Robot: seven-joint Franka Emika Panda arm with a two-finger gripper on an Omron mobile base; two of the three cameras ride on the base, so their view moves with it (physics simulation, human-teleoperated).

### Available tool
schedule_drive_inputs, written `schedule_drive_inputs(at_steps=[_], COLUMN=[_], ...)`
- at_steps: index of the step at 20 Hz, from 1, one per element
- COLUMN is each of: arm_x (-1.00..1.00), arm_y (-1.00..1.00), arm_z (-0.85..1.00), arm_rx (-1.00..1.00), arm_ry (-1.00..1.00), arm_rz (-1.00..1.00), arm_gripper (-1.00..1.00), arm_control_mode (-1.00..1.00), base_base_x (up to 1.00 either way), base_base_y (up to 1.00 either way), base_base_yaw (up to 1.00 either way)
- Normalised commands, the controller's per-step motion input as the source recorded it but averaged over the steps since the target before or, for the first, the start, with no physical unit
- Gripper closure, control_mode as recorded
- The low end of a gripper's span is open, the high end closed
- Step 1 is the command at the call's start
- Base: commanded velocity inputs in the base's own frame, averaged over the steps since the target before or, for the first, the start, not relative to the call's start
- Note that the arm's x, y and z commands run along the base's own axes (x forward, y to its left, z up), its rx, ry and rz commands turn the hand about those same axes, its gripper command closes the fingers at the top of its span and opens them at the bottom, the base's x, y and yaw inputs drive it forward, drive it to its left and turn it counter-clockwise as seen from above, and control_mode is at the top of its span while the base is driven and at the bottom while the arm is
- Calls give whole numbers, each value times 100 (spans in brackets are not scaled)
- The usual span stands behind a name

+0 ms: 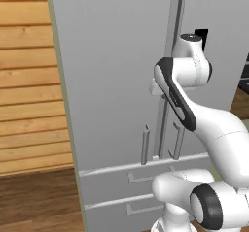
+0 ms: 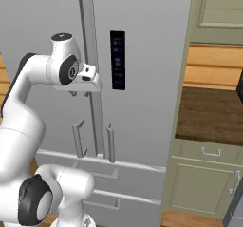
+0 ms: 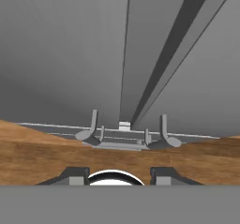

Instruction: Take the strawberry from the fridge and place it on top of the pancake, located on the dining counter.

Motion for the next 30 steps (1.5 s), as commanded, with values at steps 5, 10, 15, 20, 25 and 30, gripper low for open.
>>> schedule_drive_inputs(at_steps=[5, 10, 15, 20, 25, 30], arm_x=[0, 0, 0, 0, 0, 0], arm_y=[0, 0, 0, 0, 0, 0], arm_z=[0, 0, 0, 0, 0, 0], arm_rx=[0, 0, 0, 0, 0, 0], arm_ry=[0, 0, 0, 0, 0, 0], arm_rz=[0, 0, 0, 0, 0, 0], arm_gripper=[-100, -100, -100, -100, -100, -100], arm_control_mode=[100, 100, 100, 100, 100, 100], base_base_x=[-9, -51, -60, -83, -63, -62], base_base_y=[0, -4, -7, -8, -24, -23], base_base_yaw=[0, -3, -4, -6, -10, -12])
